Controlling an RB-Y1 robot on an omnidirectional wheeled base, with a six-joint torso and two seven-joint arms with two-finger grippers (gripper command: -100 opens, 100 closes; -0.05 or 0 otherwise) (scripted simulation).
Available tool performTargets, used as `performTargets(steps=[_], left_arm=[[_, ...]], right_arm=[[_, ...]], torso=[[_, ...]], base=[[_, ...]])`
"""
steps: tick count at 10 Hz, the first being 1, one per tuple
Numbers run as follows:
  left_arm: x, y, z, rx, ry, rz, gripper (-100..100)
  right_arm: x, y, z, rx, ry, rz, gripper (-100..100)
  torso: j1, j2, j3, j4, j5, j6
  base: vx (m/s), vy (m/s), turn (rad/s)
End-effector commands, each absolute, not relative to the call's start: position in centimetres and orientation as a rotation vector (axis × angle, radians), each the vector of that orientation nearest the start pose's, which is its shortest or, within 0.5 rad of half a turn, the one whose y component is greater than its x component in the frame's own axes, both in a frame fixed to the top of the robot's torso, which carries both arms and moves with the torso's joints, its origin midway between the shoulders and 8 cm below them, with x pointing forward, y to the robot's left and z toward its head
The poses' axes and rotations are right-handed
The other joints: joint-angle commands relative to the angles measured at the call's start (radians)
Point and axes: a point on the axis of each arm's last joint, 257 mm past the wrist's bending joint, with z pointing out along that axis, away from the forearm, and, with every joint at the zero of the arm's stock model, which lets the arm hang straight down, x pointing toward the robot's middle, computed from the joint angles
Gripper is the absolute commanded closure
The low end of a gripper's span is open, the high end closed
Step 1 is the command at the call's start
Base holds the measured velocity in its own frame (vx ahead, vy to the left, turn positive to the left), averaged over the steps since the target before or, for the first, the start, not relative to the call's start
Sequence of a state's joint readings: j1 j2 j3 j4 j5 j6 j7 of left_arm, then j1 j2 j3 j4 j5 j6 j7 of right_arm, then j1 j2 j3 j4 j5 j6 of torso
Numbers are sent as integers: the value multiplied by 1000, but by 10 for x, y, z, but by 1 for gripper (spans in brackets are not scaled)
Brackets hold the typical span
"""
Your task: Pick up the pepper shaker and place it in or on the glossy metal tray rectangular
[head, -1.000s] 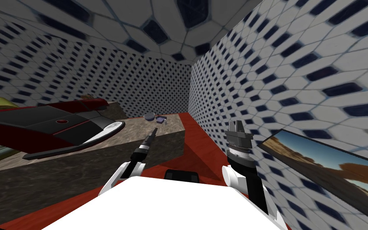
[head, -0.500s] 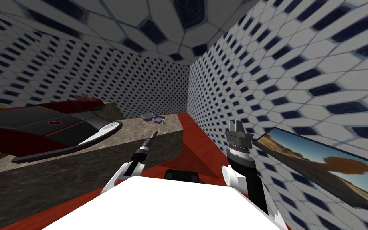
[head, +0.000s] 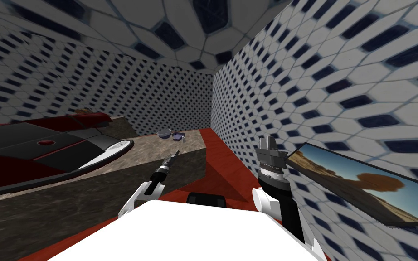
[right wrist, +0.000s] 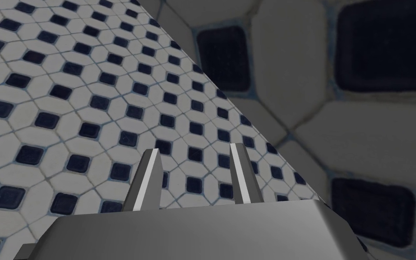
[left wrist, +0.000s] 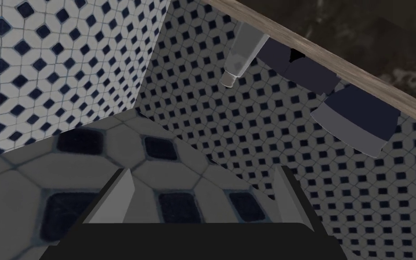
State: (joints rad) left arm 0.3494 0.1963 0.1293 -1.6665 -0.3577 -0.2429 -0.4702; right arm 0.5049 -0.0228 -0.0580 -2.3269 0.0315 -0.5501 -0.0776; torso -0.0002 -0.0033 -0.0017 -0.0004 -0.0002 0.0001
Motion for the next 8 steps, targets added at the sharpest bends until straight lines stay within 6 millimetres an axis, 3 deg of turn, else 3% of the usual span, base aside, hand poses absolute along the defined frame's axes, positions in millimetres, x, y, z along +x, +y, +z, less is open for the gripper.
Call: performTargets(steps=[1, 4, 8], left_arm=[[429, 373, -281, -438, 1550, -262, -100], [436, 391, -302, -385, 1610, -161, -100], [449, 409, -311, -307, 1651, -58, -100]], right_arm=[[323, -286, 53, 564, 568, 1319, 0], [323, -286, 53, 564, 568, 1319, 0], [323, -286, 53, 564, 569, 1318, 0]], torso=[[0, 0, 0, 0, 0, 0], [0, -2, -1, -1, 0, 0], [1, -5, -3, -1, 0, 0]], base=[[67, 0, -90], [78, 1, -81], [117, 17, -82]])
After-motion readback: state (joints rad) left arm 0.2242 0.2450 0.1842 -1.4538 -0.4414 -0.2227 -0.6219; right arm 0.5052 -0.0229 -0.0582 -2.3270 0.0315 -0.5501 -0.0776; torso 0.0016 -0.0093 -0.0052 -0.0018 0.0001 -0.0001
